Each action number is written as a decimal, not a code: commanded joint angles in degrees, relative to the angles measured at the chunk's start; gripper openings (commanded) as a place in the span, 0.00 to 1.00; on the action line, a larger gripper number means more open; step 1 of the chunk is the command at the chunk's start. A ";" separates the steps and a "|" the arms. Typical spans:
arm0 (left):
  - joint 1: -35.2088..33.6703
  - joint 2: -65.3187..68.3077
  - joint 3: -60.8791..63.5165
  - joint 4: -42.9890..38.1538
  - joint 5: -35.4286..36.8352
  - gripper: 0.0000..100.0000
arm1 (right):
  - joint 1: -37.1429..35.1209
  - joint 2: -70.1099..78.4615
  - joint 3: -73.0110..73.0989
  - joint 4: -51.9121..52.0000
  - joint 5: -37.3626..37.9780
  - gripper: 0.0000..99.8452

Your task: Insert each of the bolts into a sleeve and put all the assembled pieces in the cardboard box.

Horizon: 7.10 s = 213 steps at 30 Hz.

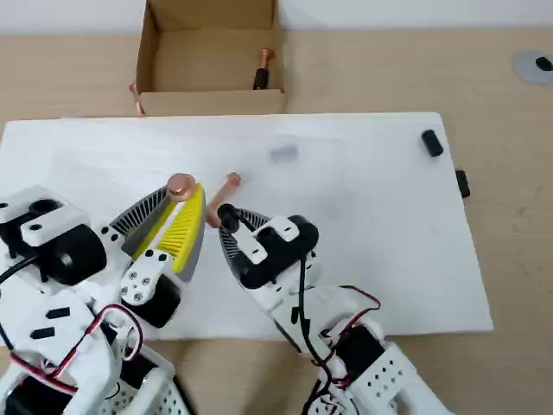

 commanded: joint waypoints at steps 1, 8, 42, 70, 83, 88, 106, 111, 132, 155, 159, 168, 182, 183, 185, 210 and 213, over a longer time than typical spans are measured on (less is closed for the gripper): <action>0.62 -0.31 3.78 -4.22 -2.73 0.01 | -0.75 -1.10 0.13 0.09 -0.44 0.01; -2.90 -0.31 19.08 -21.80 -3.25 0.01 | -0.75 -1.10 0.13 0.09 -0.44 0.01; -7.30 -0.31 28.40 -25.05 0.09 0.01 | -0.75 -1.19 0.13 0.09 -0.44 0.01; -6.33 -0.22 12.22 -10.73 0.53 0.01 | -0.75 -1.19 0.13 0.09 -0.44 0.01; -1.14 -0.22 12.57 -8.09 2.90 0.01 | -0.75 -1.19 0.13 0.09 -0.44 0.01; -1.32 -0.31 12.75 -8.26 2.81 0.01 | -0.75 -1.19 0.13 0.09 -0.44 0.01; -5.10 -0.31 22.77 -22.07 5.71 0.01 | -0.66 -1.19 0.13 0.09 -0.44 0.01; -6.07 -0.31 22.86 -17.85 5.63 0.01 | -0.66 -1.19 0.13 0.09 -0.44 0.01; -4.57 -0.31 19.16 -14.24 6.59 0.01 | -0.75 -1.19 0.13 0.09 -0.44 0.01; -4.31 -0.22 8.09 -3.08 -0.62 0.01 | -0.75 -1.19 0.13 0.09 -0.44 0.01; -4.04 0.04 6.33 -1.49 -0.44 0.01 | -0.75 -1.19 0.13 0.09 -0.44 0.01; -0.35 0.04 6.51 0.62 1.58 0.01 | -0.75 -1.19 0.13 0.09 -0.44 0.01; -2.11 -0.31 10.90 -3.25 1.32 0.01 | -0.75 -1.36 0.13 0.09 -0.44 0.01; -3.60 -0.31 11.52 -4.84 1.41 0.01 | -0.75 -1.27 0.13 0.09 -0.44 0.01; -5.63 0.04 12.92 -8.00 1.41 0.01 | -0.75 -1.27 0.13 0.09 -0.44 0.01; -3.96 0.13 10.73 -3.16 1.41 0.01 | -0.75 -1.19 0.13 0.09 -0.44 0.01; -3.96 0.13 10.81 -3.08 1.49 0.01 | -0.75 -1.19 0.13 0.09 -0.44 0.01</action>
